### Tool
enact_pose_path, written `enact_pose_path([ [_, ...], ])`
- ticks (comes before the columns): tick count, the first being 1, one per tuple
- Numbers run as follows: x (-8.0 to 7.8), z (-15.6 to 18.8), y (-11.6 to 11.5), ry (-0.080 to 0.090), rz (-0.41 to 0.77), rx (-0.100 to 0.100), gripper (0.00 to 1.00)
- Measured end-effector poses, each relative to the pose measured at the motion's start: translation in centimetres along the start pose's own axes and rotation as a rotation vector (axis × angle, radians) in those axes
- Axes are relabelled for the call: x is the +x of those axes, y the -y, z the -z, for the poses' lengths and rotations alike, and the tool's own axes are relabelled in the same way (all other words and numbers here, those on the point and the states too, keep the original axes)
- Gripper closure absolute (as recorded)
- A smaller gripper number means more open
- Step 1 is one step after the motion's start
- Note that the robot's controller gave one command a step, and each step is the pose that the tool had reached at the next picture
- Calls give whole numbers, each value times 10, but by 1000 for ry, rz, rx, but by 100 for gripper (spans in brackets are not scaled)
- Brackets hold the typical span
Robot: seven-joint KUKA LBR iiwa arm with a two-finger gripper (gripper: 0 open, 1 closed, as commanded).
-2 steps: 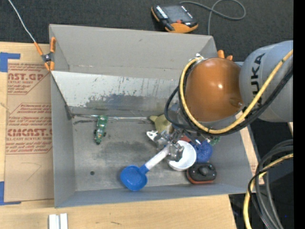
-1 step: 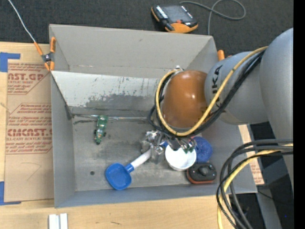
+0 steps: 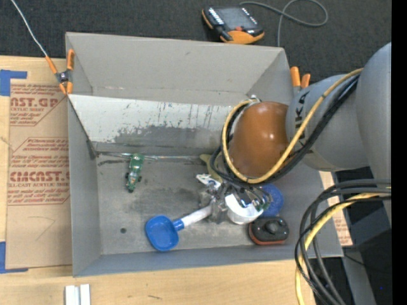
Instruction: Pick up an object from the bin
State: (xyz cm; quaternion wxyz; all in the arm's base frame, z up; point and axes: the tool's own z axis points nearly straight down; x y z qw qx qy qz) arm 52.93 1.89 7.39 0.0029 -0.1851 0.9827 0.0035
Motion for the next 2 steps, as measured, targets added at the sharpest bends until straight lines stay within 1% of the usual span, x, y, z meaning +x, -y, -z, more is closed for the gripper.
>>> enact_pose_path([
  [1,31,-4,-25,0,435,-1,100],
  [2,33,144,-43,9,442,2,100],
])
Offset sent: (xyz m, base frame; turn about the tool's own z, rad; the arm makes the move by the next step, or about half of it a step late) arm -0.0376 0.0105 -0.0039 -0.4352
